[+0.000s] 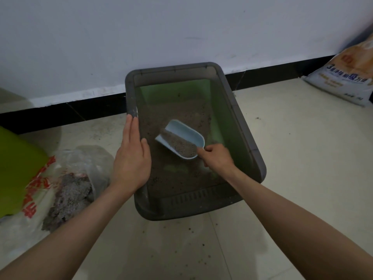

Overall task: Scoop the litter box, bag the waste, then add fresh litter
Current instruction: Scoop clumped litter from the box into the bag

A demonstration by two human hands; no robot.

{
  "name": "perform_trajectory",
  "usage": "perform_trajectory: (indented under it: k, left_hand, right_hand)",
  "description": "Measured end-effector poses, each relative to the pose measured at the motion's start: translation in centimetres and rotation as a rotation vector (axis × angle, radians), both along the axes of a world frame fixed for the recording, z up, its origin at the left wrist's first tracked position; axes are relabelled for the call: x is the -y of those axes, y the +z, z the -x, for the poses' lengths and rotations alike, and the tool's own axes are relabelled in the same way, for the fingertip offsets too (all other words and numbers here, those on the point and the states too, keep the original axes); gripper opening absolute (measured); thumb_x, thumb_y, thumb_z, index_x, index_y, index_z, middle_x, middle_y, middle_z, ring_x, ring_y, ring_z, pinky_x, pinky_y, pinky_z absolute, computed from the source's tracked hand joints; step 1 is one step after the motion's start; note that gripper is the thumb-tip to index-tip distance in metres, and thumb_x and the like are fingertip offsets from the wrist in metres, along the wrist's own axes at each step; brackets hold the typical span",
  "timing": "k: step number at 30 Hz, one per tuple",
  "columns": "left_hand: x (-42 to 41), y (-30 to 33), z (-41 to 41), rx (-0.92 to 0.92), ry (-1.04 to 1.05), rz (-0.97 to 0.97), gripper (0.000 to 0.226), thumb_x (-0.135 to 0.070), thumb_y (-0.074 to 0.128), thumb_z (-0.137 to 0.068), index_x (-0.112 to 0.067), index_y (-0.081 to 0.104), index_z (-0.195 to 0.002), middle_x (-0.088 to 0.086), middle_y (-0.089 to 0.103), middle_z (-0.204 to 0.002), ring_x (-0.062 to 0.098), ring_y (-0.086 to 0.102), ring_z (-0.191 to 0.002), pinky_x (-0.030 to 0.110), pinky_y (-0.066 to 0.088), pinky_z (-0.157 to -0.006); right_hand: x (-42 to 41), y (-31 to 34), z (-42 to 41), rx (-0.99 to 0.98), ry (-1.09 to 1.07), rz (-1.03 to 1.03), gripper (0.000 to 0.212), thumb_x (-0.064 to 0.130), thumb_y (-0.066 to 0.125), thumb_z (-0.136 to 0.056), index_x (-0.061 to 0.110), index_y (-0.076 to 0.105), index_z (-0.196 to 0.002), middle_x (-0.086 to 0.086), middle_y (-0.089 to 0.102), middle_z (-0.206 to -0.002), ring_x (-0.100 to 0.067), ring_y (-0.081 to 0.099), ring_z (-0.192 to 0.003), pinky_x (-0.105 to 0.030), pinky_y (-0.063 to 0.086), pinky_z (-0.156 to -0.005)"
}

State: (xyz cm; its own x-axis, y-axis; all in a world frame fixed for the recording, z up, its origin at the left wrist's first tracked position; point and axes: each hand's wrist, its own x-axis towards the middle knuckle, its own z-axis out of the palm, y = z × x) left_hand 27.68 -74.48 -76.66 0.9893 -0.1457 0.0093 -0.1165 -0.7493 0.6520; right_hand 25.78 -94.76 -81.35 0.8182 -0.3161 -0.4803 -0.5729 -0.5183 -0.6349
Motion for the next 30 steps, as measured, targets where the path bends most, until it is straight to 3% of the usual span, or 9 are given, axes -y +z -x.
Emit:
perform_trajectory:
  k: [5, 9, 12, 20, 23, 28, 30]
  left_hand:
    - [0.1, 0.1, 0.1, 0.006, 0.008, -0.009, 0.054, -0.023, 0.026, -0.100, -0.018, 0.004, -0.148, -0.008, -0.005, -0.157, 0.013, 0.015, -0.140, 0.022, 0.019, -0.103]
    - [0.1, 0.3, 0.1, 0.008, 0.014, -0.015, 0.054, -0.024, 0.026, -0.100, -0.019, 0.003, -0.148, -0.009, -0.005, -0.157, 0.014, 0.018, -0.139, 0.029, 0.027, -0.104]
    - [0.1, 0.3, 0.1, 0.011, 0.009, -0.014, 0.054, -0.024, 0.026, -0.100, -0.020, 0.003, -0.148, -0.009, -0.006, -0.157, 0.013, 0.017, -0.140, 0.027, 0.025, -0.105]
    - [0.2, 0.3, 0.0, -0.010, 0.015, -0.012, 0.055, -0.024, 0.026, -0.100, -0.020, 0.002, -0.149, -0.009, -0.007, -0.156, 0.012, 0.016, -0.140, 0.028, 0.024, -0.106]
    - [0.1, 0.1, 0.0, -0.009, 0.009, 0.004, 0.055, -0.025, 0.027, -0.100, -0.020, 0.003, -0.149, -0.009, -0.006, -0.157, 0.011, 0.014, -0.140, 0.026, 0.021, -0.106]
    - [-0.1, -0.1, 0.0, 0.006, -0.001, 0.013, 0.054, -0.025, 0.026, -0.100, -0.020, 0.004, -0.149, -0.009, -0.004, -0.157, 0.010, 0.014, -0.140, 0.024, 0.020, -0.105]
    - [0.0, -0.1, 0.0, 0.009, -0.002, 0.015, 0.054, -0.025, 0.026, -0.100, -0.020, 0.004, -0.149, -0.008, -0.004, -0.157, 0.010, 0.014, -0.140, 0.026, 0.021, -0.106]
  right_hand:
    - [-0.1, 0.2, -0.1, -0.044, 0.042, 0.037, 0.038, 0.039, 0.055, -0.090, 0.020, 0.056, -0.058, -0.001, 0.057, -0.060, -0.019, 0.058, -0.063, -0.036, 0.053, -0.070]
    - [0.1, 0.4, 0.0, -0.058, 0.107, 0.095, 0.037, 0.039, 0.054, -0.091, 0.021, 0.057, -0.059, 0.000, 0.057, -0.059, -0.018, 0.057, -0.061, -0.030, 0.048, -0.063]
    - [0.3, 0.8, 0.0, -0.078, 0.156, 0.158, 0.038, 0.041, 0.051, -0.092, 0.022, 0.053, -0.059, 0.001, 0.055, -0.059, -0.016, 0.056, -0.059, -0.025, 0.043, -0.057]
    - [-1.0, 1.3, -1.2, -0.009, 0.240, 0.123, 0.039, 0.044, 0.052, -0.092, 0.025, 0.051, -0.057, 0.002, 0.052, -0.057, -0.017, 0.056, -0.058, -0.029, 0.042, -0.058]
    - [-1.8, 0.8, -0.9, 0.111, 0.206, 0.123, 0.035, 0.045, 0.049, -0.093, 0.021, 0.054, -0.067, 0.005, 0.046, -0.056, -0.010, 0.044, -0.051, -0.026, 0.031, -0.050]
    - [-2.4, 0.8, -0.7, 0.271, 0.151, 0.201, 0.029, 0.040, 0.048, -0.095, 0.013, 0.058, -0.095, 0.003, 0.056, -0.077, -0.014, 0.053, -0.068, -0.027, 0.037, -0.058]
    - [-2.1, 0.8, -0.7, 0.318, 0.141, 0.209, 0.025, 0.037, 0.049, -0.095, 0.013, 0.057, -0.096, 0.002, 0.056, -0.081, -0.015, 0.053, -0.072, -0.028, 0.038, -0.059]
